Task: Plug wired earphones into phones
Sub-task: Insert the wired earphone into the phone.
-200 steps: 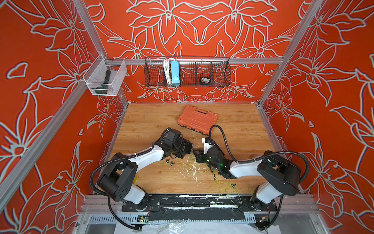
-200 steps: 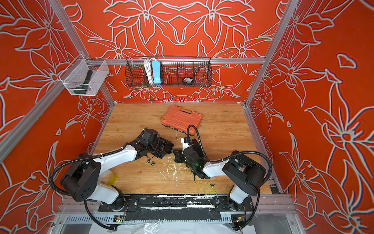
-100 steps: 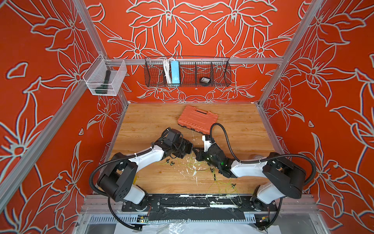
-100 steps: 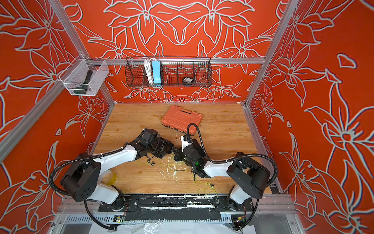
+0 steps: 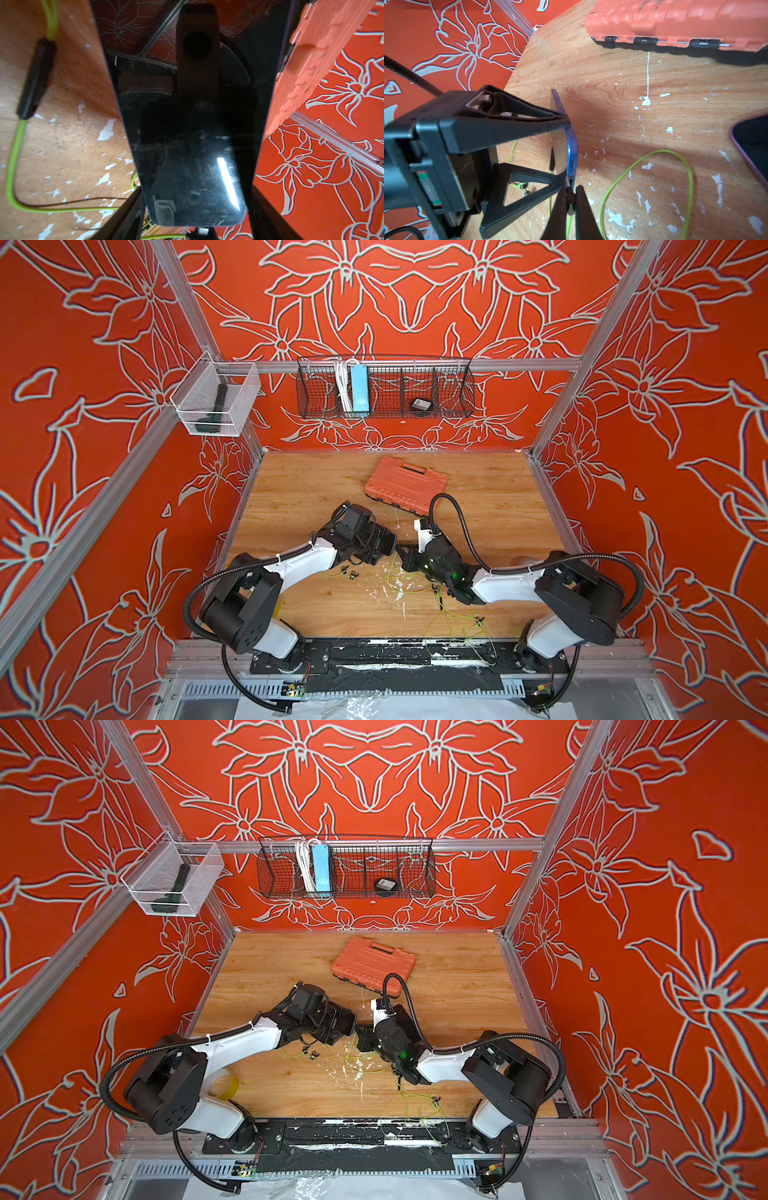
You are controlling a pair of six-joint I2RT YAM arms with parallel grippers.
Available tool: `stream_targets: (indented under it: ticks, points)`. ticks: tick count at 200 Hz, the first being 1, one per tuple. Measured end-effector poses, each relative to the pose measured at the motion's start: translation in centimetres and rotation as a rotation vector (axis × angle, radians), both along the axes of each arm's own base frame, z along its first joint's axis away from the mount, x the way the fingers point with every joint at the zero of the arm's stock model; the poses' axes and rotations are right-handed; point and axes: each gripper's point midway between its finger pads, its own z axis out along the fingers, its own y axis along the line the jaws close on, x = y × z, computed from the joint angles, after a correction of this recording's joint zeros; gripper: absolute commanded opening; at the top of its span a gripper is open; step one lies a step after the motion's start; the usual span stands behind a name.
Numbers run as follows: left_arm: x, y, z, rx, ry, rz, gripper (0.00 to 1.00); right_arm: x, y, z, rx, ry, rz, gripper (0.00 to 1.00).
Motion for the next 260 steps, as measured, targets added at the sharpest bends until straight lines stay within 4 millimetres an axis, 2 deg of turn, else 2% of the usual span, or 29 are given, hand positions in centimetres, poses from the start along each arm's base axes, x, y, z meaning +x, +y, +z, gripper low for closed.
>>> stream_targets:
  ticks: [260]
  points:
    - [-0.4, 0.3, -1.0, -0.019, 0.016, 0.023, 0.53, 0.0, 0.4, -1.4, 0.054, 0.055, -0.024, 0.00]
